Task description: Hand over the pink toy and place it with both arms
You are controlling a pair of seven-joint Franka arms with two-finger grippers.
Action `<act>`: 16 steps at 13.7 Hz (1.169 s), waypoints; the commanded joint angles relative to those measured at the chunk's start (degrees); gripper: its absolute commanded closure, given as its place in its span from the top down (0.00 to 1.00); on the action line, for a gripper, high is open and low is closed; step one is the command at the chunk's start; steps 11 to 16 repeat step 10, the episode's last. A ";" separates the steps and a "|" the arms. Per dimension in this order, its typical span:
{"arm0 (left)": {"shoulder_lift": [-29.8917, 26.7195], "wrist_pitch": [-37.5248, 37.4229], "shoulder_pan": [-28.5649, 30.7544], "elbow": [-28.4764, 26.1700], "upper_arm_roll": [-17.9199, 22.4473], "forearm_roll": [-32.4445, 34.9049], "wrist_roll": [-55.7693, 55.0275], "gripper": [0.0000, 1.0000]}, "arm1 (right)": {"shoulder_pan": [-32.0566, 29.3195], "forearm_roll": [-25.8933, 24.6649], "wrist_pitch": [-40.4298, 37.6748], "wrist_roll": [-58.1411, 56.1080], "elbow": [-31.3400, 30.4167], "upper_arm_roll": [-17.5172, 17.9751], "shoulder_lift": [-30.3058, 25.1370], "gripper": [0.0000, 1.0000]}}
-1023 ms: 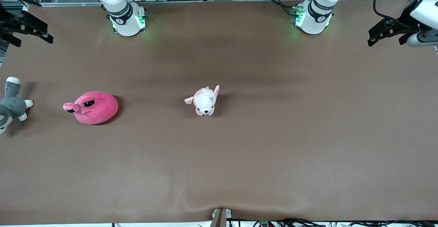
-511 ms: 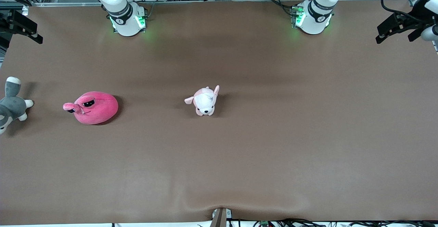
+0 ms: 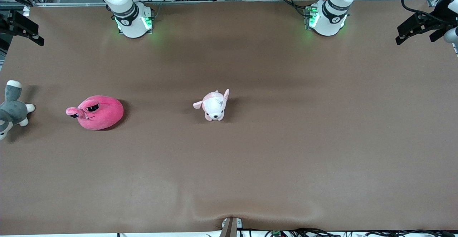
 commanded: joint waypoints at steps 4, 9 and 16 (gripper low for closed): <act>1.21 -1.58 -0.10 2.48 0.60 1.50 2.13 1.00 | -0.25 -1.14 0.10 -0.62 -0.30 0.38 -0.52 1.00; 1.30 -2.11 -0.11 2.57 0.60 1.58 2.13 1.00 | -0.34 -1.23 0.10 -0.70 -0.31 0.38 -0.34 1.00; 1.30 -2.19 -0.11 2.57 0.60 1.58 2.13 1.00 | -0.43 -1.23 0.10 -0.70 -0.31 0.38 -0.34 1.00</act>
